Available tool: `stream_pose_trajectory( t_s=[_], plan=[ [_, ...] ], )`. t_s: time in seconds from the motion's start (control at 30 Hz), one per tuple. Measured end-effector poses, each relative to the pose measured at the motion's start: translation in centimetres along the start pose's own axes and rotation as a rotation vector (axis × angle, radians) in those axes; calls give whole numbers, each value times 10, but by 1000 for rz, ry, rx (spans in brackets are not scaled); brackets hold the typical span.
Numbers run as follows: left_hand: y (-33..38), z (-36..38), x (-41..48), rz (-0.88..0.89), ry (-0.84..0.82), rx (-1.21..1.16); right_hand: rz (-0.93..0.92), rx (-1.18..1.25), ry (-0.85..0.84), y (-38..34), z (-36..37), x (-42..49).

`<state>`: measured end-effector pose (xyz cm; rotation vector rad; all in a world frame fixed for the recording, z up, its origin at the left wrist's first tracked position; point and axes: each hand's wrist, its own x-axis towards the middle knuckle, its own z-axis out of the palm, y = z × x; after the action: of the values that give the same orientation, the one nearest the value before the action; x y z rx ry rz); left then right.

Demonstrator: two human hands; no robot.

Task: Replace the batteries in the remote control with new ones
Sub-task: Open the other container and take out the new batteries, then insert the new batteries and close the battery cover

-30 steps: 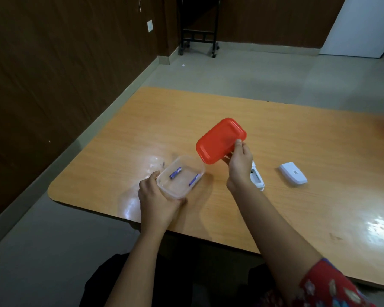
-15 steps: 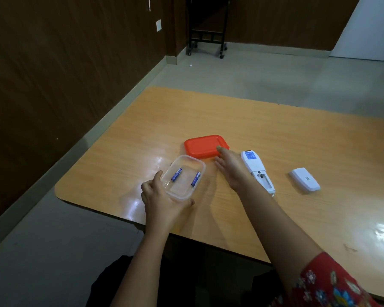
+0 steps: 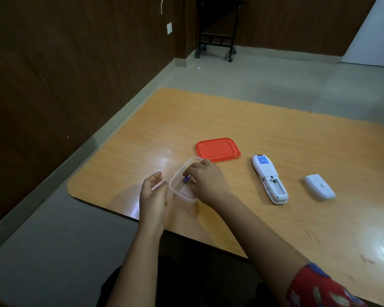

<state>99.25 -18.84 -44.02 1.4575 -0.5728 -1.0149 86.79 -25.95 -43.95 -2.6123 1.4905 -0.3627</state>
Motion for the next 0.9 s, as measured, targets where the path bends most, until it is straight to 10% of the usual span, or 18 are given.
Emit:
stream_pose_trajectory(
  t_s=[0.2,0.57,0.9],
  plan=[
    [5,6,-6,136,81,28,46,2,-10,1,-4,8],
    [8,45,-32,390,-138,22,672,960,349,71,-95,-78],
    [1,124,-44,145,-374,-55,935,269,24,130,-50,-115]
  ],
)
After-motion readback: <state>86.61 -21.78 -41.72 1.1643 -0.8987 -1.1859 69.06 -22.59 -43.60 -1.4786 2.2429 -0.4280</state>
